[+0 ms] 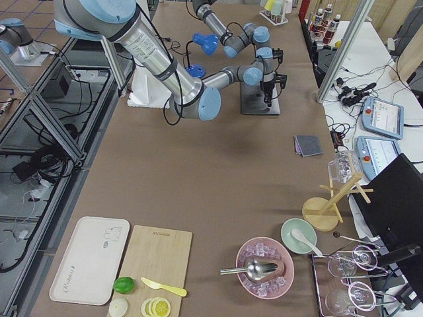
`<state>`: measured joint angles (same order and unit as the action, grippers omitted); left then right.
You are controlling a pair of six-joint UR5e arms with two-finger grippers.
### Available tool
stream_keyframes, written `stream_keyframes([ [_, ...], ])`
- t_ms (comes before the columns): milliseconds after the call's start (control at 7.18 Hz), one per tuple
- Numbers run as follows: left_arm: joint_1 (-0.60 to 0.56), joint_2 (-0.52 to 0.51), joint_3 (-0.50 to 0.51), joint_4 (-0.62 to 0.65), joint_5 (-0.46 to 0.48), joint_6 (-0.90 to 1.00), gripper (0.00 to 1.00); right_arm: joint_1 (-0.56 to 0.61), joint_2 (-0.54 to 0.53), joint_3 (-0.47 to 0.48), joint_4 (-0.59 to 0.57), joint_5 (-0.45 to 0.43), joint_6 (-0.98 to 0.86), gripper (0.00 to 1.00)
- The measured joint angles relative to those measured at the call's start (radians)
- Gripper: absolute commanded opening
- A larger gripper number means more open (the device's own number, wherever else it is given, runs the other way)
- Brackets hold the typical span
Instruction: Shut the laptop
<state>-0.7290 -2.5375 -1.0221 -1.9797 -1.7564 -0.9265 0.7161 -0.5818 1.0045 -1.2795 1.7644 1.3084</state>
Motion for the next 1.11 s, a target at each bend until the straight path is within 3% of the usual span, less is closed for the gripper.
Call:
stream_keyframes([
  [139, -0.011, 0.001, -0.04, 0.007, -0.018, 0.0, 0.38, 0.018, -0.005, 0.036, -0.016, 0.019, -0.003, 0.24],
  [279, -0.023, 0.011, -0.092, 0.019, -0.046, 0.002, 0.99, 0.043, -0.02, 0.09, -0.059, 0.043, -0.005, 0.99],
  [418, -0.031, 0.037, -0.161, 0.034, -0.069, 0.006, 0.99, 0.063, -0.056, 0.169, -0.105, 0.052, -0.009, 1.0],
  [697, -0.058, 0.133, -0.351, 0.091, -0.144, 0.023, 0.99, 0.107, -0.216, 0.428, -0.181, 0.076, -0.052, 1.0],
  [1115, -0.181, 0.254, -0.677, 0.418, -0.319, 0.217, 0.99, 0.221, -0.453, 0.827, -0.416, 0.201, -0.31, 1.0],
])
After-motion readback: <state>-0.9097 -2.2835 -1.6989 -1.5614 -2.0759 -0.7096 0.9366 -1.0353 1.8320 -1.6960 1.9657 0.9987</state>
